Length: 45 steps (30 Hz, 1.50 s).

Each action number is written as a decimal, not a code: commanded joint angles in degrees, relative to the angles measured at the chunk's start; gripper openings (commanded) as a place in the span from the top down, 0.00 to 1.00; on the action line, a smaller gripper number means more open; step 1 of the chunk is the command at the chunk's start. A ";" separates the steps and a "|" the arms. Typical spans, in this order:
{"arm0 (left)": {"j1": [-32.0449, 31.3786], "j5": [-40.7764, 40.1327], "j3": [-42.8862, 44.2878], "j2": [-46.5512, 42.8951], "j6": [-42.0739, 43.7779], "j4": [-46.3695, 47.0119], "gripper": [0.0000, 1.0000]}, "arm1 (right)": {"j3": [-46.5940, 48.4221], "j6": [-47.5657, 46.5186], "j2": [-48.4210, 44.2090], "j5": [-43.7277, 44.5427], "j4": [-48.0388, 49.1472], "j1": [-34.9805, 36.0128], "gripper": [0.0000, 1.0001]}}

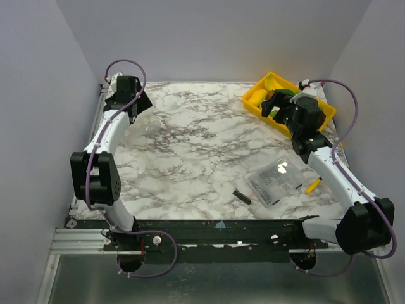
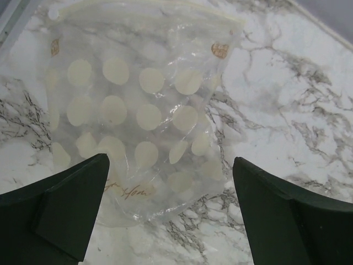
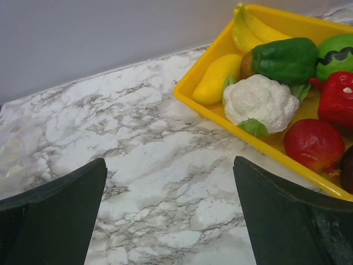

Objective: Place the food in the zip-top bag and seal the zipper
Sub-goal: Move the zipper food storage bag to the center of the board.

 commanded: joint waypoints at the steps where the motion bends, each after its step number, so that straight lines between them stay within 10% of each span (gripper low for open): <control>1: -0.86 2.53 9.22 8.82 -1.08 -12.15 0.02 | -0.96 0.80 -1.02 -5.26 0.11 -0.01 0.00; 10: -5.40 3.92 17.53 19.68 1.13 -21.84 0.02 | -2.20 0.53 -1.14 -6.75 0.62 -0.01 0.00; 19: -9.43 11.72 2.05 13.21 0.15 -16.50 0.15 | -4.06 2.22 -3.35 -11.28 0.32 0.10 0.00; 32: -31.54 17.96 -25.79 -13.98 -0.33 -9.11 0.17 | -9.30 3.85 -6.97 -15.78 -2.25 0.35 0.00; 45: -31.14 13.92 -26.33 -34.54 1.45 -11.54 0.02 | -9.93 11.57 4.65 -26.17 3.84 14.60 0.00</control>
